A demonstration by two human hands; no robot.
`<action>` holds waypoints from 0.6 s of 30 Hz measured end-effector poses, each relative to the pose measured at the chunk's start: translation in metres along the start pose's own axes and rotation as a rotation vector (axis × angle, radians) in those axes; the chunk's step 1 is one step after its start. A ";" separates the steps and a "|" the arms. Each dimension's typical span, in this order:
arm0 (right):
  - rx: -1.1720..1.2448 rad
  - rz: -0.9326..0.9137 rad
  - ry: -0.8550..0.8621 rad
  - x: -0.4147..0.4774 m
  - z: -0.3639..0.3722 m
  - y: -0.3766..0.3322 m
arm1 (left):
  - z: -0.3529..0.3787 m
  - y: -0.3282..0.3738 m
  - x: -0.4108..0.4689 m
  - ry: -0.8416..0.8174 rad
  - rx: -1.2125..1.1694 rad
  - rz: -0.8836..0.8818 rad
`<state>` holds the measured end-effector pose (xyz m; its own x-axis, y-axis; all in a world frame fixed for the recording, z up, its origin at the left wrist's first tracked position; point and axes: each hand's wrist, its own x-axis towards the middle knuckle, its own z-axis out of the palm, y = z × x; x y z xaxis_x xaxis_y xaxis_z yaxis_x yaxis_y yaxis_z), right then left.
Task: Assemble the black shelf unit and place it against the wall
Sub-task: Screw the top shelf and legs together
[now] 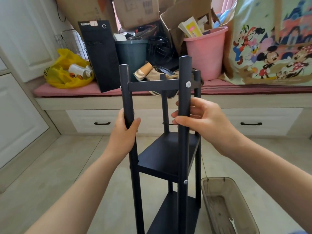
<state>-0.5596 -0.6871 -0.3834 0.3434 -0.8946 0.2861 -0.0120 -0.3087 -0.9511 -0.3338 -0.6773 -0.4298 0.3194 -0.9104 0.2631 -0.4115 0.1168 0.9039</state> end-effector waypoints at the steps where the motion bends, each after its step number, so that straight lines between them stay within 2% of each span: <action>1: -0.007 -0.014 0.005 0.001 -0.001 -0.002 | -0.001 0.002 -0.004 0.060 0.143 0.076; 4: -0.009 -0.026 0.019 0.005 -0.001 -0.005 | -0.005 0.012 -0.019 0.274 0.448 0.408; 6: 0.025 -0.004 0.049 0.008 -0.001 -0.004 | 0.001 0.019 -0.031 0.232 0.418 0.524; 7: 0.044 0.011 0.065 0.010 -0.001 -0.004 | 0.007 0.021 -0.038 0.114 0.332 0.492; 10: 0.030 0.027 0.094 0.014 -0.004 -0.003 | 0.031 0.026 -0.055 -0.359 0.018 0.083; 11: -0.004 0.025 0.104 0.015 -0.004 -0.002 | 0.038 0.026 -0.058 -0.444 -0.051 -0.004; 14: -0.093 0.018 0.121 0.018 -0.005 -0.001 | 0.055 0.025 -0.059 -0.497 -0.239 -0.117; 18: -0.103 0.022 0.102 0.018 -0.004 0.000 | 0.076 0.032 -0.062 -0.459 -0.336 -0.131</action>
<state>-0.5572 -0.7049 -0.3774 0.2445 -0.9282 0.2803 -0.1166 -0.3152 -0.9419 -0.4310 -0.6474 -0.4430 -0.0846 -0.9957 0.0368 -0.0765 0.0433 0.9961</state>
